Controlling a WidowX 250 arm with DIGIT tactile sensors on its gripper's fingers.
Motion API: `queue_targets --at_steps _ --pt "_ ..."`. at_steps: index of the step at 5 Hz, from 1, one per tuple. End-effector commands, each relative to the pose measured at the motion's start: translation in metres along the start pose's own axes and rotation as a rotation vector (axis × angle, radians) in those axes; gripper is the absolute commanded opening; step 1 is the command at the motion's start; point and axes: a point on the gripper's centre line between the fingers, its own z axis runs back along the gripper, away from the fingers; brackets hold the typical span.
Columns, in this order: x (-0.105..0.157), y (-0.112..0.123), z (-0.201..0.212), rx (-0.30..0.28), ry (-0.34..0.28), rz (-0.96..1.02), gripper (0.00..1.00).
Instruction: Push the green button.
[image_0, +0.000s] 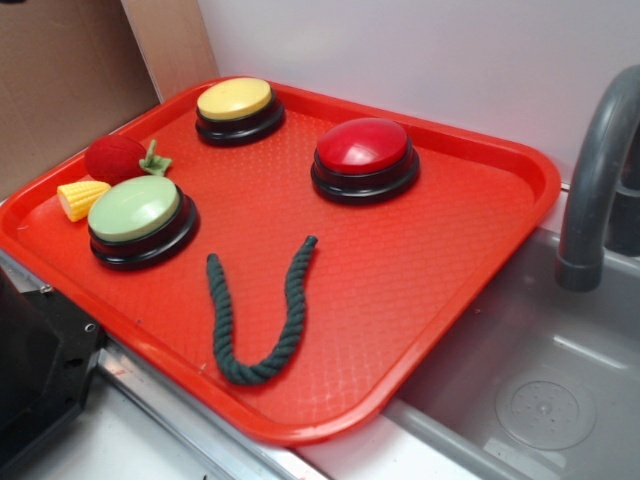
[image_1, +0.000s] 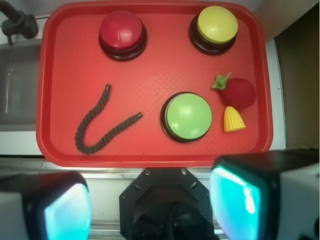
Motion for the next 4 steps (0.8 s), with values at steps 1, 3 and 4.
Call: queue_targets --at_steps 1,3,4 --pt "0.000 0.000 0.000 0.000 0.000 0.000 1.00" --pt "0.030 0.043 -0.059 -0.002 -0.006 -0.096 1.00" --pt "0.038 0.052 -0.095 0.014 -0.023 -0.169 1.00"
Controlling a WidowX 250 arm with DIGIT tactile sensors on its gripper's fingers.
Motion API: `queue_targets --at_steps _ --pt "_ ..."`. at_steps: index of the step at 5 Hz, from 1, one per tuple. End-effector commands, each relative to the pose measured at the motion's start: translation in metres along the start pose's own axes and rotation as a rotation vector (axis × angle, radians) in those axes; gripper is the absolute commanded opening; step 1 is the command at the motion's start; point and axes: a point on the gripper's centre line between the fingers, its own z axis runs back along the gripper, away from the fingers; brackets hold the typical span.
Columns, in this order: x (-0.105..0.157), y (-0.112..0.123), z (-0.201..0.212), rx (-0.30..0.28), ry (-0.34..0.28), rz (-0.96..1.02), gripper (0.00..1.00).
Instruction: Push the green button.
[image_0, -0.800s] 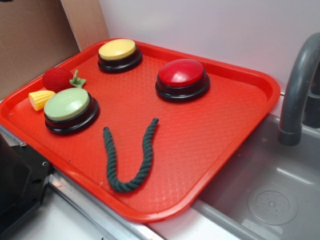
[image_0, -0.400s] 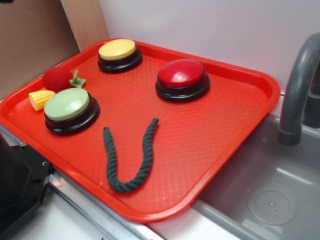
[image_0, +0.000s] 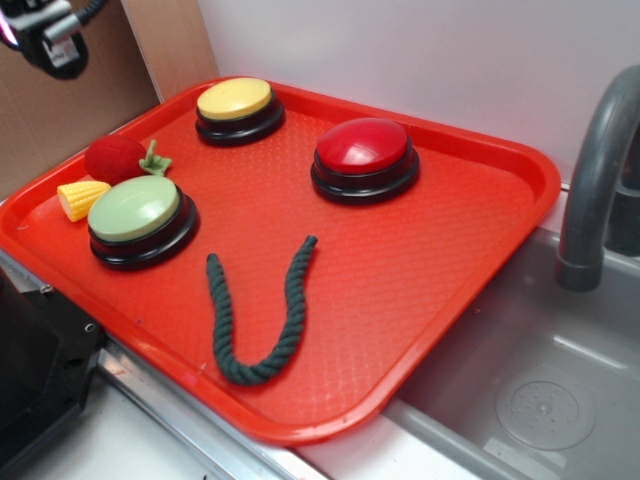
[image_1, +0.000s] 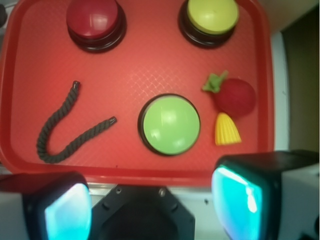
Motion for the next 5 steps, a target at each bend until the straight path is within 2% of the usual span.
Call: queue_targets --at_steps 1,3,5 --pt "0.015 0.017 -0.062 0.048 0.010 -0.083 1.00" --pt "0.008 0.033 -0.104 0.073 0.047 -0.083 1.00" --pt "0.013 0.033 -0.125 0.064 0.084 -0.091 1.00"
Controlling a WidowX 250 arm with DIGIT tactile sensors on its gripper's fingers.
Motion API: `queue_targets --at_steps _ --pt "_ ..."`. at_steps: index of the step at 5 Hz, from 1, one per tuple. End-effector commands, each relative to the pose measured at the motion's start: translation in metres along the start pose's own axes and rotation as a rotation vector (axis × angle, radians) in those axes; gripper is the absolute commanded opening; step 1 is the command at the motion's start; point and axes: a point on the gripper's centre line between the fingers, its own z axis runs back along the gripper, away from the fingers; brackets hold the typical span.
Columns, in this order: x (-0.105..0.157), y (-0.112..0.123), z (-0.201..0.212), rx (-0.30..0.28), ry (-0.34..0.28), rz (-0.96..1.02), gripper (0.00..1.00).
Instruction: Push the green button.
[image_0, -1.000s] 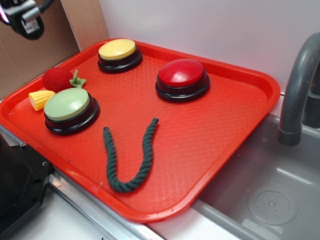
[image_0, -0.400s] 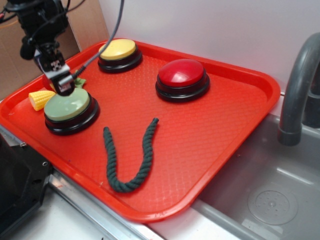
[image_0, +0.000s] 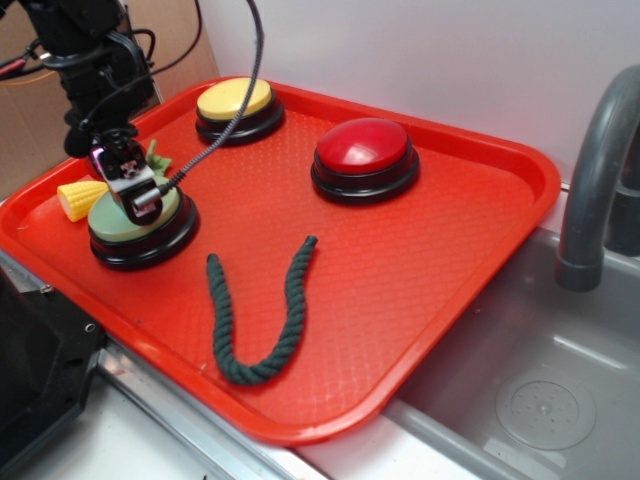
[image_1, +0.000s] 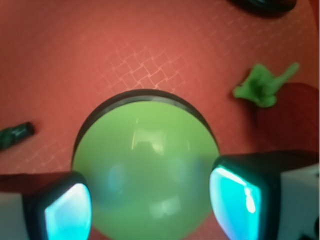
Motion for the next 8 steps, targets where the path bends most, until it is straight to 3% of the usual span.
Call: queue_targets --at_steps 1,3,8 --pt "0.008 -0.001 0.001 0.016 0.002 -0.006 1.00" --pt "0.017 -0.002 0.048 0.041 -0.040 0.023 1.00" --pt "0.018 0.005 0.082 0.042 -0.059 0.075 1.00"
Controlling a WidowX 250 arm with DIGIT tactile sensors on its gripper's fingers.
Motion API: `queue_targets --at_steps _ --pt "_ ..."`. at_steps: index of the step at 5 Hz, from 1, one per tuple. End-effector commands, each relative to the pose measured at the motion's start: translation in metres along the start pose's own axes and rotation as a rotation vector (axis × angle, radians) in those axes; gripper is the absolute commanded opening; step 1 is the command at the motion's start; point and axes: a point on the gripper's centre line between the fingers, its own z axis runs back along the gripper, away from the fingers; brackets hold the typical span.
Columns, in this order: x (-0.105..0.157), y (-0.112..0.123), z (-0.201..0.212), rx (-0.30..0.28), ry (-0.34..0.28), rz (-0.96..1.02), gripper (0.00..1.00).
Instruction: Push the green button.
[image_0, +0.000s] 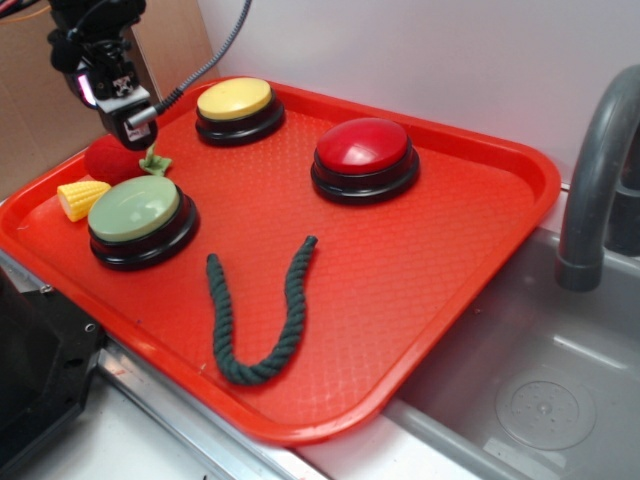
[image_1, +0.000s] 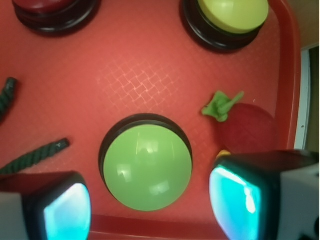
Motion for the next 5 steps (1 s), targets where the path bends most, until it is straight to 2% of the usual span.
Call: queue_targets --at_steps 1,3,5 --pt "0.006 0.009 0.026 0.019 -0.065 0.043 1.00" --pt "0.006 0.008 0.034 0.024 -0.073 0.046 1.00" --pt "0.002 0.007 0.047 0.069 -0.068 0.059 1.00"
